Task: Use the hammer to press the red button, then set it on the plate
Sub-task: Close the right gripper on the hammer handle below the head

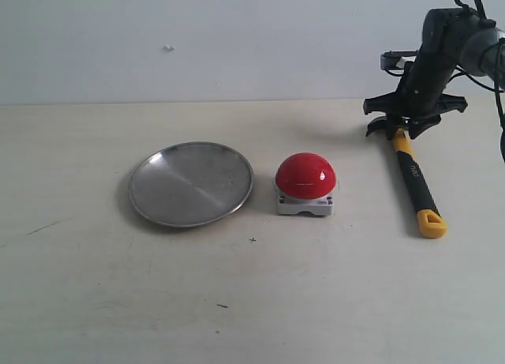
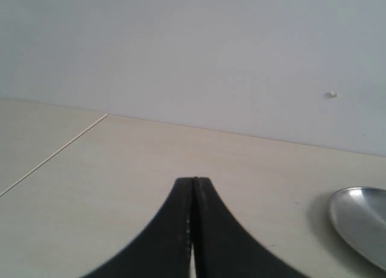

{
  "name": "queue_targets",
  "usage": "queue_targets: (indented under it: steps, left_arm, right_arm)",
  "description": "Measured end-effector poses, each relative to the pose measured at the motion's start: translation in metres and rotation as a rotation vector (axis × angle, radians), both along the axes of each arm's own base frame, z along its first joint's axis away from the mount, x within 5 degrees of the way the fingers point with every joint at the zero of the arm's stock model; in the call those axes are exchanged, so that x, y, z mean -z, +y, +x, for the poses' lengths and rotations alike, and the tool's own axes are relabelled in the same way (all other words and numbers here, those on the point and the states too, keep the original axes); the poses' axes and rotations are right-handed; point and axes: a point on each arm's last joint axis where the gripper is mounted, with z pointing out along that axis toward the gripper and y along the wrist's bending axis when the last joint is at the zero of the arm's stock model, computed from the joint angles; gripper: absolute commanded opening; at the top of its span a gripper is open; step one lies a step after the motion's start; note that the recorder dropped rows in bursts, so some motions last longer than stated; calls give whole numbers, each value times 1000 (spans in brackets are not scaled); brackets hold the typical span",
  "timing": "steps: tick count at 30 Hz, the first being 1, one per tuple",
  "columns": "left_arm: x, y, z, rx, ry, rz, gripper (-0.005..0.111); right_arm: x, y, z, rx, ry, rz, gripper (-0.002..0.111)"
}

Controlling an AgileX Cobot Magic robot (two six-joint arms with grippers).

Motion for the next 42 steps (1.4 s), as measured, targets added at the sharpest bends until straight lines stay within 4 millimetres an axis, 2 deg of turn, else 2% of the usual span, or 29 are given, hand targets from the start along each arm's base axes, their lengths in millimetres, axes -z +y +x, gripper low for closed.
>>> queue_targets:
  steps: [6,13,24,42]
  left_arm:
    - [0,0,0,0,0,0,0]
    - [0,0,0,0,0,0,0]
    - [0,0,0,0,0,0,0]
    - [0,0,0,0,0,0,0]
  right_arm:
    - [-17,1,-1,-2,-24,3,43]
    - [-10,0,-9,-4,31,-10,43]
    - [-30,-1,-11,-5,0,-28,43]
    - [-18,4,-11,12,20,40,43]
